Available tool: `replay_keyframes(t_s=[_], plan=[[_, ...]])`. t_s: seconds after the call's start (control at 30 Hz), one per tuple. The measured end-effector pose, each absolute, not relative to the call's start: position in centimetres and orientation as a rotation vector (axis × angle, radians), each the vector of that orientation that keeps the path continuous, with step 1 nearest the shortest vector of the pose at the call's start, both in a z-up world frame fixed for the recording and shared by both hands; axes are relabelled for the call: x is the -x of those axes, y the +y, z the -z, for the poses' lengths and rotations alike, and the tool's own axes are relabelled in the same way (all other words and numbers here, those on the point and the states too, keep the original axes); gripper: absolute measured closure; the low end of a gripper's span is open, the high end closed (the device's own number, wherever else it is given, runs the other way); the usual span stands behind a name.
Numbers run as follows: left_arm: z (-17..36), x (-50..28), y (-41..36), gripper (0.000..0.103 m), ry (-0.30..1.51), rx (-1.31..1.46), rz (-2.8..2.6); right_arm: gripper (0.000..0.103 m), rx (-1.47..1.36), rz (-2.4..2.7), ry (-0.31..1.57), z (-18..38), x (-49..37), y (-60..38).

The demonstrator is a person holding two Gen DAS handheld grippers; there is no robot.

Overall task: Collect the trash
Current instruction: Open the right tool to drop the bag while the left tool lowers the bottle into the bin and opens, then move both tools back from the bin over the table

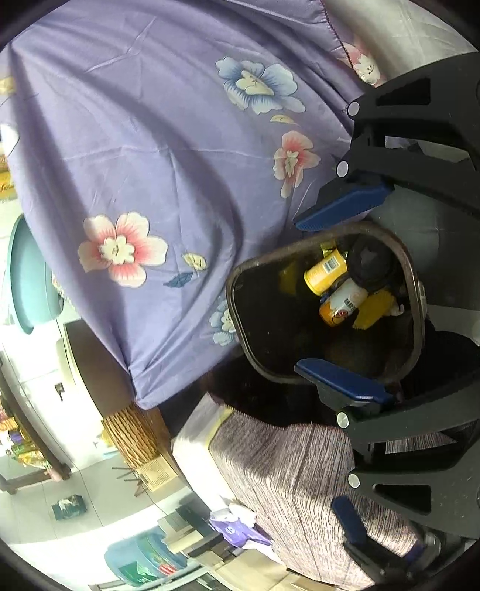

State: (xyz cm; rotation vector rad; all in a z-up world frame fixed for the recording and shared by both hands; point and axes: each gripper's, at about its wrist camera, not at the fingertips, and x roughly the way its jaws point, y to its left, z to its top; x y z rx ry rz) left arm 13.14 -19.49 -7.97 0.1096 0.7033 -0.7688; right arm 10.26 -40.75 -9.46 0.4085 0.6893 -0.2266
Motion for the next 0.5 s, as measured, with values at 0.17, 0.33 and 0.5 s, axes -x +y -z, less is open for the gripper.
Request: replay_keyframes(t_s=[0.17, 0.33, 0.5], plan=[[5.5, -13.1, -15.8, 0.006, 0.661, -0.098, 0.710, 0.025, -0.381, 0.154, 0.692, 8.7, -11.6, -37.9], [3.8, -13.5, -11.5, 0.006, 0.624, -0.108, 0.624, 0.024, -0.331, 0.063, 0.693, 7.7, -13.3, -34.3], [2.7, -14.2, -6.9, 0.006, 0.614, -0.125, 0.523, 0.023, -0.277, -0.032, 0.687, 6.7, -15.1, -30.4]])
